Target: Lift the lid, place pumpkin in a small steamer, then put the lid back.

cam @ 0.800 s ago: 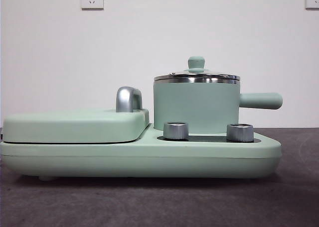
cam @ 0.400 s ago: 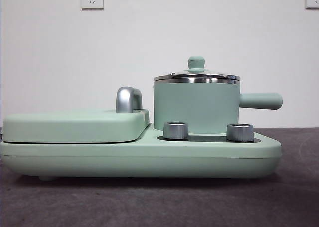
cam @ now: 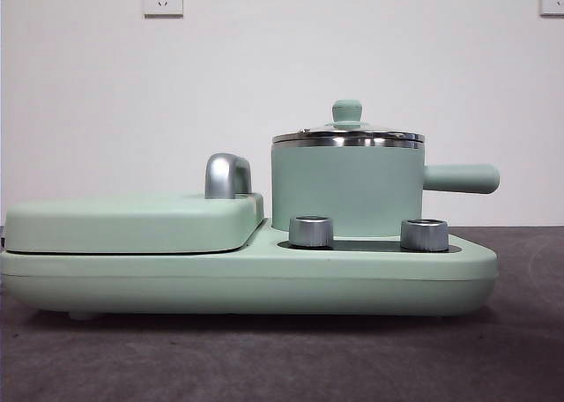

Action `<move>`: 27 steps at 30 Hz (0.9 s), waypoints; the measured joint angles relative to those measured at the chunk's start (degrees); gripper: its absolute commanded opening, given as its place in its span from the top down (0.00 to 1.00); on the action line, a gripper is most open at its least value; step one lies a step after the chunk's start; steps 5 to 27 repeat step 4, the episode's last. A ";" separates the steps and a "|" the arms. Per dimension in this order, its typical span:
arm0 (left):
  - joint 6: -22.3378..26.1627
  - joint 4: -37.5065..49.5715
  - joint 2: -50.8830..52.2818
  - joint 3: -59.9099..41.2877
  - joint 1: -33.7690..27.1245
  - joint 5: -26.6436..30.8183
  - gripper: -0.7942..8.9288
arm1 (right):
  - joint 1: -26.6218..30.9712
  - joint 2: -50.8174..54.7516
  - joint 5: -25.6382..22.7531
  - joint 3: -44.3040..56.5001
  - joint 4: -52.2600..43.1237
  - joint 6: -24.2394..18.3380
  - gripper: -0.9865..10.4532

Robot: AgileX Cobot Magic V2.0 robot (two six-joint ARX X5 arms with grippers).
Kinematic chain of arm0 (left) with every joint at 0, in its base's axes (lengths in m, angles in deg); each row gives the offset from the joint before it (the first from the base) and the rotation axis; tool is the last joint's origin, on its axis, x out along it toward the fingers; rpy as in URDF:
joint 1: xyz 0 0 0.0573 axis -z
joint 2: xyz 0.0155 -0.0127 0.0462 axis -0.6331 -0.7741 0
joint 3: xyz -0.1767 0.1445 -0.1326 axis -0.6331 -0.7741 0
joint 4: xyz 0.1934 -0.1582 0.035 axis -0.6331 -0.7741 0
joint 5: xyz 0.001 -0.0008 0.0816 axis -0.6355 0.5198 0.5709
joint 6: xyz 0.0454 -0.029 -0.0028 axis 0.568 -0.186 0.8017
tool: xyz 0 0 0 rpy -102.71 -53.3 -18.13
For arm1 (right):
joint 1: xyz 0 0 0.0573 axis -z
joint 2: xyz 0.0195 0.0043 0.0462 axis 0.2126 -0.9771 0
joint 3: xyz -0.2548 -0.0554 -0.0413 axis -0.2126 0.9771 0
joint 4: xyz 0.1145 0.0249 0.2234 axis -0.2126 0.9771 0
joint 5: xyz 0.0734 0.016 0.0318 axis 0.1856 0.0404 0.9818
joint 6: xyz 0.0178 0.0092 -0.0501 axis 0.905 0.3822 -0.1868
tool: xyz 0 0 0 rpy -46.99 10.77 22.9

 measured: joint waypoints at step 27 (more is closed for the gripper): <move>0.00 0.00 0.00 0.00 0.00 0.02 0.91 | 0.00 0.00 0.00 0.00 0.00 0.00 0.90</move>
